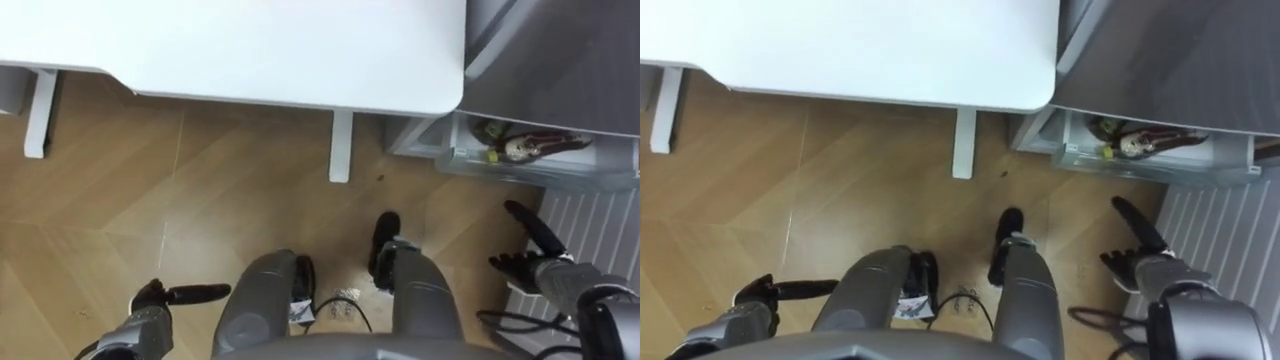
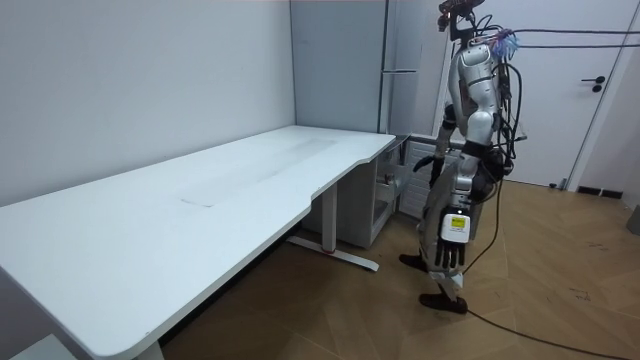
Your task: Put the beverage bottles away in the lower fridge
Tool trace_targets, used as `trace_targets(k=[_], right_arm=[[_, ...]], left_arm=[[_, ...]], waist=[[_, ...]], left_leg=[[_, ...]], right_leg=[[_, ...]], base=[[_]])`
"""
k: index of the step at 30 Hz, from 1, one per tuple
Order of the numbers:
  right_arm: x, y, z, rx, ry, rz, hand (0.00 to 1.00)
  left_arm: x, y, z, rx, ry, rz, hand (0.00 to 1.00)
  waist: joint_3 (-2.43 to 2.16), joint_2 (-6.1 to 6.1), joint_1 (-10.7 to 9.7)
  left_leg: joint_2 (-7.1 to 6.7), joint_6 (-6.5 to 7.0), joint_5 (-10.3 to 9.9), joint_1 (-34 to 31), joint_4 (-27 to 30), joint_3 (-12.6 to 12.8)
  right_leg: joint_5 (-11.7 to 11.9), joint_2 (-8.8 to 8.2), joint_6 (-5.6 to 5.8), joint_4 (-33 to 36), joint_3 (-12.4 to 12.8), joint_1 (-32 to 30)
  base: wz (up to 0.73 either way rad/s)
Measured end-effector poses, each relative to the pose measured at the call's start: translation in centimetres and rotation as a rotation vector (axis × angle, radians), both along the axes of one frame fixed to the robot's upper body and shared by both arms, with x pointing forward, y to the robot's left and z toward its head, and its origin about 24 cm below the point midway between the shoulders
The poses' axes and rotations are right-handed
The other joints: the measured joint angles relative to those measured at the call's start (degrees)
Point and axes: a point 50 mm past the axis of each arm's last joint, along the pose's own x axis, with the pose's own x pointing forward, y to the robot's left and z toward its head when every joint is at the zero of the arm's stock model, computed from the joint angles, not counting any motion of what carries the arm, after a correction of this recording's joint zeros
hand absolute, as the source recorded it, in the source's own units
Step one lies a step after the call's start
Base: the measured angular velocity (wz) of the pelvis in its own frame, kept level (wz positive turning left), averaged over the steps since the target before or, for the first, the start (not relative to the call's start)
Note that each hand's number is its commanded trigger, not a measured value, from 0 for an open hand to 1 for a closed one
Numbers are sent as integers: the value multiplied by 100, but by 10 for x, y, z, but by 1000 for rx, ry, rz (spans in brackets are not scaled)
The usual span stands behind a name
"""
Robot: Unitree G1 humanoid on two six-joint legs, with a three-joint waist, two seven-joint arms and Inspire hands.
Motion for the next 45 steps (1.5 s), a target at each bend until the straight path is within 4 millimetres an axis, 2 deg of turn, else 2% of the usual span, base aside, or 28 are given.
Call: trace_targets(k=[4,9,14,21,26,31,37,45], right_arm=[[13,-2,8,5,-18,-78,0],[38,-12,28,7,-116,-227,0],[51,-14,38,-22,-152,-249,0],[66,-16,50,-64,-268,-229,0],[75,-15,56,-92,-386,-182,0],[86,-15,66,-134,-496,-108,0],[89,-16,70,-205,-486,17,0],[89,-23,74,-237,-437,53,0]], left_arm=[[-1,0,0,25,9,-3,0],[1,2,1,53,-14,-6,0],[2,3,3,88,-20,-25,0],[-1,3,2,83,-17,-27,0],[3,2,4,83,-38,-41,0],[6,1,5,66,-59,-49,0],[14,1,9,45,-101,-73,0],[7,13,11,53,-100,-86,0]], waist=[[-1,-1,-76],[-5,5,-99],[-1,47,-68],[0,175,-72],[6,192,-61],[11,202,-49],[31,172,-28],[100,52,114]], left_leg=[[9,3,-32,-142,131,39],[69,24,-178,-639,591,120],[201,-17,-476,-1029,1220,123],[199,-102,-722,-1609,1821,54],[197,-231,-803,-1668,1962,-40],[217,-274,-824,-1689,1959,-57],[239,-285,-814,-1842,1970,-55],[254,-250,-799,-1923,1971,-104]], right_leg=[[-21,10,-20,143,44,-177],[-144,-7,-67,659,108,-770],[-487,-5,-106,1406,136,-1268],[-859,-100,-198,2241,138,-1981],[-1001,-100,-316,2453,104,-2073],[-1041,-96,-356,2485,83,-2106],[-961,-81,-359,2445,76,-2228],[-989,-116,-290,2438,53,-2280]], base=[[-5],[-6],[-1],[8],[6],[1],[0],[0]])
